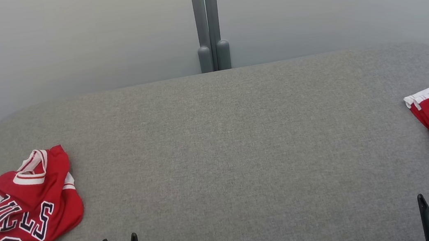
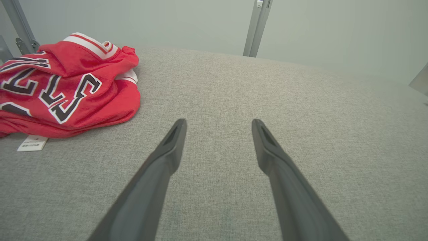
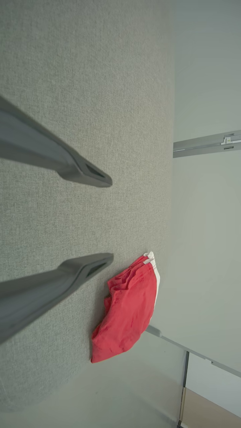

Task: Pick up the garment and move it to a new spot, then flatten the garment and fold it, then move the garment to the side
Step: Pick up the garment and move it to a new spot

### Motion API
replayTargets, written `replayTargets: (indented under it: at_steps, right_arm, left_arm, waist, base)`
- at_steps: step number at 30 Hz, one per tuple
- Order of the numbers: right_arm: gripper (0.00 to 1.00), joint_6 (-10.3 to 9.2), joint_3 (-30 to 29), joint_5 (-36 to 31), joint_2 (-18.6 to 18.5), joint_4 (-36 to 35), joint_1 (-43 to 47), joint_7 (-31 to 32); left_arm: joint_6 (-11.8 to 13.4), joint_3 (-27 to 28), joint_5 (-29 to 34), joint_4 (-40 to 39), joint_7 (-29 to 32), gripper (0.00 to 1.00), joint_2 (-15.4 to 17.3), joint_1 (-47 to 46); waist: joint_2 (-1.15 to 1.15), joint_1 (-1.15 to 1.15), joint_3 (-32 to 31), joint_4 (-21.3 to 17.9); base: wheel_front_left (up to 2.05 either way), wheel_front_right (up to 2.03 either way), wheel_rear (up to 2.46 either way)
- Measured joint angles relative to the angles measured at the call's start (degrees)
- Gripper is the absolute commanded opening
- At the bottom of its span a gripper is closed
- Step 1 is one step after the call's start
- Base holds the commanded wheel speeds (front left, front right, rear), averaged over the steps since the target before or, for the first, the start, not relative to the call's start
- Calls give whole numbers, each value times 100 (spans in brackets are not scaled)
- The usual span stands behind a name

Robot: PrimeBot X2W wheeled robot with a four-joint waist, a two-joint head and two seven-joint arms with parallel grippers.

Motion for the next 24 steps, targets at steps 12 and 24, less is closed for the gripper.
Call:
replayTargets:
  at_steps: [12, 24]
  right_arm:
    - [100, 0, 51, -42, 3, -51, 59, 0]
    - [100, 0, 931, -51, -121, 99, -588, 0]
  left_arm:
    - [0, 57, 32, -87, 0, 100, -48, -46]
    - [0, 882, 69, -294, 0, 100, -42, 32]
  waist:
    - [0, 0, 13, 437]
    - [0, 0, 7, 1739]
  base:
    - [0, 0, 0]
    - [0, 0, 0]
